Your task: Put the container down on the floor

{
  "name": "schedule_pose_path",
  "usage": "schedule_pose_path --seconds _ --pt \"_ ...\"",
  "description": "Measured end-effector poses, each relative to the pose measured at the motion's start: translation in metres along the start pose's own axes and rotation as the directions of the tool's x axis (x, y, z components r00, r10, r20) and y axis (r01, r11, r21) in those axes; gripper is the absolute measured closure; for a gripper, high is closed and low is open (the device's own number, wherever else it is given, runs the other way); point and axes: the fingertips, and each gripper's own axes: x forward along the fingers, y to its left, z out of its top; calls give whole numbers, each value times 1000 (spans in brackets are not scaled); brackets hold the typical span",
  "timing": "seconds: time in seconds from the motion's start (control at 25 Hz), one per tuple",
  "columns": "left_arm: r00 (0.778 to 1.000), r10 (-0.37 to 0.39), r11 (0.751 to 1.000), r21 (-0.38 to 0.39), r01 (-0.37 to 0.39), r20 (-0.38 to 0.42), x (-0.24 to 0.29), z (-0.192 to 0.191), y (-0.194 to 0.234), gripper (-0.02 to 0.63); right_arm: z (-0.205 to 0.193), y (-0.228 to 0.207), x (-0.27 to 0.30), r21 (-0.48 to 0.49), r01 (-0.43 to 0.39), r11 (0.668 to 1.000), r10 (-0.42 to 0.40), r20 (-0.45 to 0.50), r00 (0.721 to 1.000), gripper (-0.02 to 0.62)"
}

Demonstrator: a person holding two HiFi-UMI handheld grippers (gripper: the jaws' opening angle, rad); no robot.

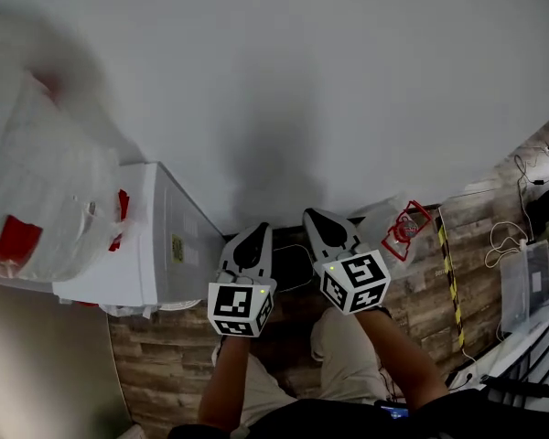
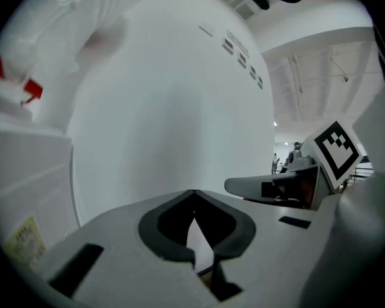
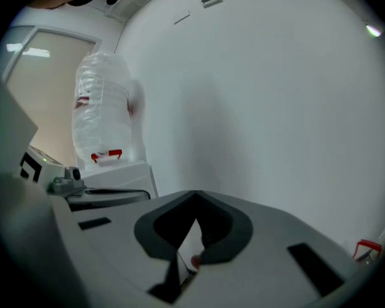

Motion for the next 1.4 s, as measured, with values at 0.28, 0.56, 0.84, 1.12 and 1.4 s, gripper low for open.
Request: schedule_pose_path --seconds 0.28,0.56,0.84,1.12,1.4 --pt "1000 -15 1000 -11 15 -3 -26 115 -16 589 110 24 -30 4 -6 1000 6 18 1000 567" --pt "1000 -16 1000 1 16 -1 -54 205 -35 589 191 54 -60 4 -27 1000 27 9 1000 567" --pt "999 -48 998 45 49 -25 -87 261 -48 589 247 98 -84 -25 -48 999 49 30 998 566" --pt "996 -90 993 78 91 -9 -124 293 -57 589 279 133 -106 -30 -45 999 47 70 996 566" --pt "993 -114 992 60 112 35 -162 303 -54 589 289 158 -127 -49 -8 999 13 108 994 566"
